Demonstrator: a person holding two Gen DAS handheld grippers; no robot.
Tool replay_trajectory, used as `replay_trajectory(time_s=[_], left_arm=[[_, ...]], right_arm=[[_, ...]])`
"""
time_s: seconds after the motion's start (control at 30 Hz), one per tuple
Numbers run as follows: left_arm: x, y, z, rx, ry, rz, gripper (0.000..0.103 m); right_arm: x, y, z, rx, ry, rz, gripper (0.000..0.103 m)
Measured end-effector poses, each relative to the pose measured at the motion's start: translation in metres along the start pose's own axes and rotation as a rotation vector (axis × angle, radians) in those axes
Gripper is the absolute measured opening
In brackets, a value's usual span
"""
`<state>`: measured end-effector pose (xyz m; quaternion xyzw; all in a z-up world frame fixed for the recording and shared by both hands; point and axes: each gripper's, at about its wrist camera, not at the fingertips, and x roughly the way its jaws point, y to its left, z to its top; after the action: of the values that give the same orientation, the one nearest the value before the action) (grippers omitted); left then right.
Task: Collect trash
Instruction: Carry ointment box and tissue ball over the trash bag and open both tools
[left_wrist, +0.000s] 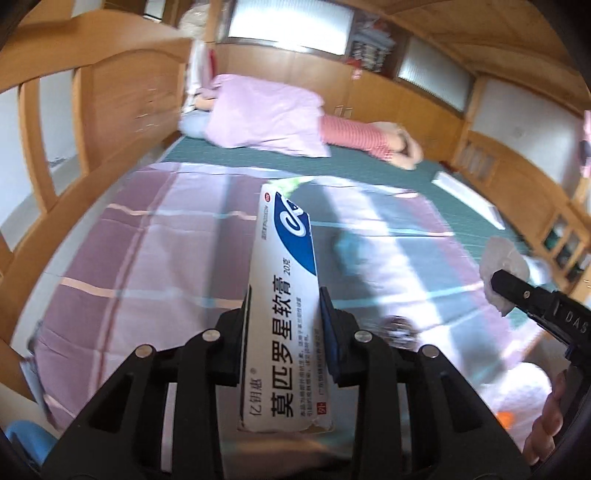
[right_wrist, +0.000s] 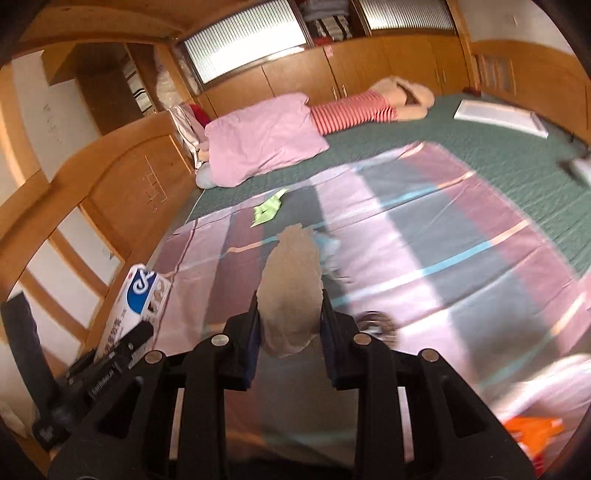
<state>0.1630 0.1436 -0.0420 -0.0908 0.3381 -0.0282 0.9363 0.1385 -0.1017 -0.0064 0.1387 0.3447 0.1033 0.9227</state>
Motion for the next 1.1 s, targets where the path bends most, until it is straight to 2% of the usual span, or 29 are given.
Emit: replay_trajectory(time_s=[0.07,0.2,0.3,0.4,0.5,0.57,0.67,0.8,0.9,0.97,1.1], left_arm=[[-0.017,-0.032,-0.005,0.033,-0.008,-0.054,0.033],[-0.042,-0.093,-0.02,0.117,-0.011,-0.143,0.033],[-0.058,-0.139,-0.037,0.187,-0.005,-0.204,0.033],[-0.065,-0.173,-0.052,0.229,0.009,-0.25,0.033],[-0.071,-0.208,-0.068,0.278,0.034,-0.293,0.033],[-0.075,-0.224,-0.077,0.309,0.043,-0.308,0.033],[-0.077,-0.247,-0.088,0.35,0.059,-0.328,0.033],[-0.075,-0.272,-0.106,0.398,0.096,-0.351,0.033],[-0.067,-0.287,-0.122,0.432,0.164,-0.425,0.033],[-0.062,-0.295,-0.133,0.459,0.199,-0.457,0.033],[-0.062,-0.314,-0.154,0.536,0.219,-0.489,0.037]], right_arm=[[-0.024,-0.017,-0.004,-0.018,-0.004,-0.018,0.029],[-0.073,-0.065,-0.022,-0.018,0.015,-0.109,0.029],[-0.095,-0.1,-0.036,0.017,0.029,-0.159,0.029],[-0.105,-0.129,-0.055,0.053,0.096,-0.197,0.031],[-0.107,-0.154,-0.079,0.091,0.186,-0.233,0.043],[-0.114,-0.17,-0.091,0.132,0.2,-0.244,0.064],[-0.133,-0.191,-0.096,0.207,0.153,-0.256,0.067],[-0.17,-0.219,-0.092,0.319,0.029,-0.295,0.068],[-0.192,-0.231,-0.09,0.355,-0.05,-0.324,0.069],[-0.202,-0.237,-0.089,0.367,-0.076,-0.326,0.07],[-0.212,-0.246,-0.089,0.382,-0.097,-0.333,0.072]])
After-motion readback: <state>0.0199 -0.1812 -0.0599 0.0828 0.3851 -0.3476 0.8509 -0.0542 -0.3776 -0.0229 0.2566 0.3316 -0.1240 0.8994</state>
